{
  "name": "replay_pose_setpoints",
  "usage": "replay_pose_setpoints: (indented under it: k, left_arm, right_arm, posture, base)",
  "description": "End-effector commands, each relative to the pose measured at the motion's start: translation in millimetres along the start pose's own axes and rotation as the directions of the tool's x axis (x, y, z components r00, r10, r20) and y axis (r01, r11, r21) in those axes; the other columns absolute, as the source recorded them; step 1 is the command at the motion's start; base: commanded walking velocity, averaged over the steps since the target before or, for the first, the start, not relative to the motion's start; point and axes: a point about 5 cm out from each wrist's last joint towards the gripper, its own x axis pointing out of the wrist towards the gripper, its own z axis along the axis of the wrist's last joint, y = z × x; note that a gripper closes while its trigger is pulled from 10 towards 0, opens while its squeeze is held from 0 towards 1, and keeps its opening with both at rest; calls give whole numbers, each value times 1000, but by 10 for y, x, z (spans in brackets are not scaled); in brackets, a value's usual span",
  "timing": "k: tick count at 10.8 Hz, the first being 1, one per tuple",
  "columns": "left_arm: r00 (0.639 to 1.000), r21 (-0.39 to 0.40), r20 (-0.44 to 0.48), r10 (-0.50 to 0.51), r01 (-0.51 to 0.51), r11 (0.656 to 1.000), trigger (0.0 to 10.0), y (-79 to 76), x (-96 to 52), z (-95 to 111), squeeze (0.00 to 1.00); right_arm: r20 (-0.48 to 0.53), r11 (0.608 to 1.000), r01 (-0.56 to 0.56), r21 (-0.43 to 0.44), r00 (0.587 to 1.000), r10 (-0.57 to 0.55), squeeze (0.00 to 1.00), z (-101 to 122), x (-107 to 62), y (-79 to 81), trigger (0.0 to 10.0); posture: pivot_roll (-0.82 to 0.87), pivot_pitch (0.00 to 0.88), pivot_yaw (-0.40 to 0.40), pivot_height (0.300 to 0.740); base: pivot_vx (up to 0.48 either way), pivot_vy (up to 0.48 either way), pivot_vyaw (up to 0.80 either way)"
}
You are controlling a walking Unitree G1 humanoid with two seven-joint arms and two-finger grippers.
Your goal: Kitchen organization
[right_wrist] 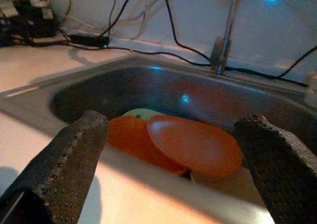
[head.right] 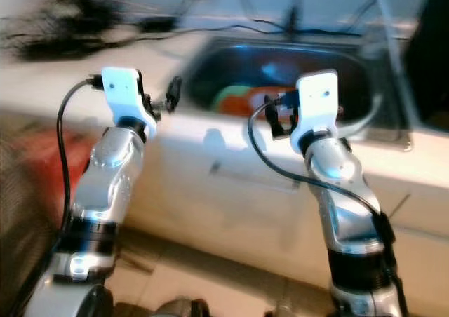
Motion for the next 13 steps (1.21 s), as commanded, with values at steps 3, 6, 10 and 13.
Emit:
replay_pose_setpoints:
  k: [3,6,10,13]
  left_arm:
    - [1000,8,-7,-6,6,1000,10000,0,24,9,0]
    - [1000,13,-15,-6,6,1000,10000,-6,25,-13,0]
    - [998,11,-63,-21,21,1000,10000,22,-5,-159,0]
    - [981,26,-185,-62,68,997,10000,37,-101,-531,0]
  right_arm:
    - [22,1000,7,2,1000,-7,0,38,-1,9,10000]
    - [9,1000,17,9,1000,-17,0,-14,-14,12,10000]
    - [1,1000,16,13,1000,-16,0,-46,-14,36,10000]
    - [-53,998,38,40,998,-36,0,-206,-15,30,10000]
  posture:
    - [-55,0,74,740]
    - [-56,0,75,740]
    - [-60,0,78,740]
    - [-63,0,81,740]
  base:
    - [-306,0,0]
    - [-183,0,0]
    - [0,0,0]
    - [0,0,0]
